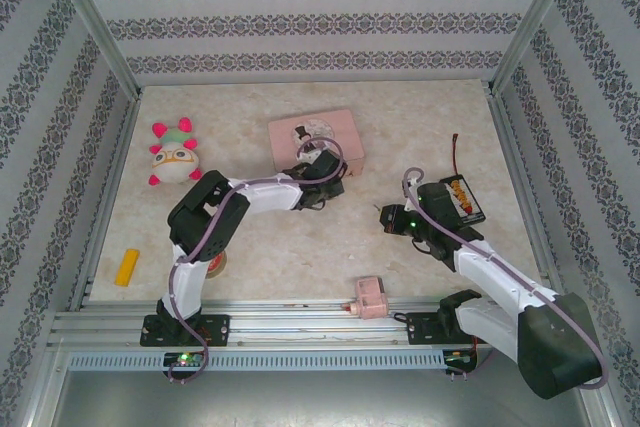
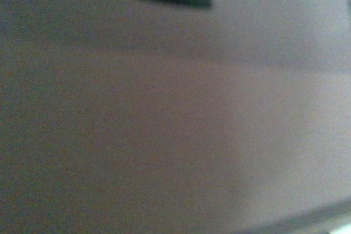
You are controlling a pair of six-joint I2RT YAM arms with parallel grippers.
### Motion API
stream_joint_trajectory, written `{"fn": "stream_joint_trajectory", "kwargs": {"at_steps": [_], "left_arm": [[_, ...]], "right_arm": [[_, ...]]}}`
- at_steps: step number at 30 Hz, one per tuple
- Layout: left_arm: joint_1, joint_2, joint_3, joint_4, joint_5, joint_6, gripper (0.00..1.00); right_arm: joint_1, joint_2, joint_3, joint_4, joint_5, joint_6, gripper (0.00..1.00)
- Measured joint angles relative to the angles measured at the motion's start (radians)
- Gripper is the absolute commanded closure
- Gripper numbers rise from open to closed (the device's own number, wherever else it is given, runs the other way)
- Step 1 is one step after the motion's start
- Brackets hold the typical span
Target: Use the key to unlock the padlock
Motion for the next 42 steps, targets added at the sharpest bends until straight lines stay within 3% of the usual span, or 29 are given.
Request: {"fn": "stream_joint_trajectory", "kwargs": {"at_steps": [6,14,24,42], "left_arm": [[-0.053,0.0,0.001,0.014,0.027,-0.087,0.98],[-0.058,0.0,0.001,0.035,0.051,-0.138,0.95],[-0.058,0.0,-0.006,0.064,0.054,-0.17,0.94],[-0.057,0.005,-0.006,0.093,0.056,-0.197,0.92]], "right_arm": [[0.013,0.015,-0.024,0.032,0.0,-0.012,1.0],[0.075,0.127,-0.024,0.121,0.005,-0.013,1.0],[0.185,0.206,-0.024,0.257,0.11,0.008,1.0],[0.196,0.299,-0.064,0.41,0.192,0.043,1.0]]}}
